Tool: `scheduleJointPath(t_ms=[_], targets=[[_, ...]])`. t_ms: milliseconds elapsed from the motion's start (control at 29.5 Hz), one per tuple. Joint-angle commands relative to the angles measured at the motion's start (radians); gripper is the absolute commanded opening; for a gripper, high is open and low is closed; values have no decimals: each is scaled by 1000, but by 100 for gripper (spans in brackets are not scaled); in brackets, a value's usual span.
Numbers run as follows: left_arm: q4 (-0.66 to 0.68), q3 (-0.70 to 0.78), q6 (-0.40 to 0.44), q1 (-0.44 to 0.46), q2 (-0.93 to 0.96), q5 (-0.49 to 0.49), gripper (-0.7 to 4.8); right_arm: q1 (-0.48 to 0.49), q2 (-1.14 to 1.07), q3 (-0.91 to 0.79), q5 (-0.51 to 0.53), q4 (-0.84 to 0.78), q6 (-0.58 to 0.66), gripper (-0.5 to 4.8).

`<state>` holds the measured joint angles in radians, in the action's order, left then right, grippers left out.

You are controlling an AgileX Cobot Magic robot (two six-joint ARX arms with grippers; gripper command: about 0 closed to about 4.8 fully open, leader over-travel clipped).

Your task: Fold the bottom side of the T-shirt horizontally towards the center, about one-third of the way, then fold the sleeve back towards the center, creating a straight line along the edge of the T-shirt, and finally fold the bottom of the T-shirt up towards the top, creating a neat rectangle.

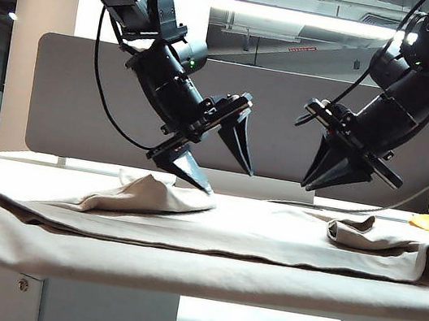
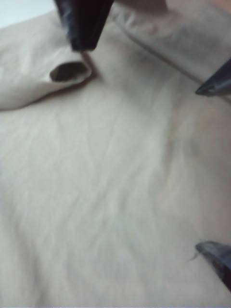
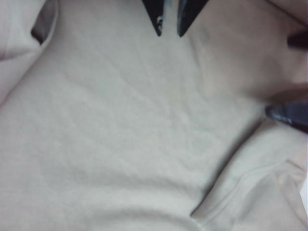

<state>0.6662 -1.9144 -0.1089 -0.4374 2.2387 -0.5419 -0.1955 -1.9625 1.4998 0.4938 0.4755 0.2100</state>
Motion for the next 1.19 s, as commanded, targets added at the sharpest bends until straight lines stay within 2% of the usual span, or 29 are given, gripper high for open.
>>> scheduleJointPath(t_ms=[34,102,271,475,1018,1187], targets=[[25,-3,26,25,-20,100,389,1,5,3,6,25,-28,39],[32,-3,31,48,-27,127,389,2,5,3,7,32,-28,39],[62,-3,29,101,-33,126,389,3,5,3,6,44,-32,39],[136,-2,69,112,-32,134,389,3,5,3,6,38,-31,39],[170,-2,76,19,-32,49,389,10,6,3,7,52,-31,40],[164,-3,76,3,-37,48,389,29,19,3,22,80,-49,39]])
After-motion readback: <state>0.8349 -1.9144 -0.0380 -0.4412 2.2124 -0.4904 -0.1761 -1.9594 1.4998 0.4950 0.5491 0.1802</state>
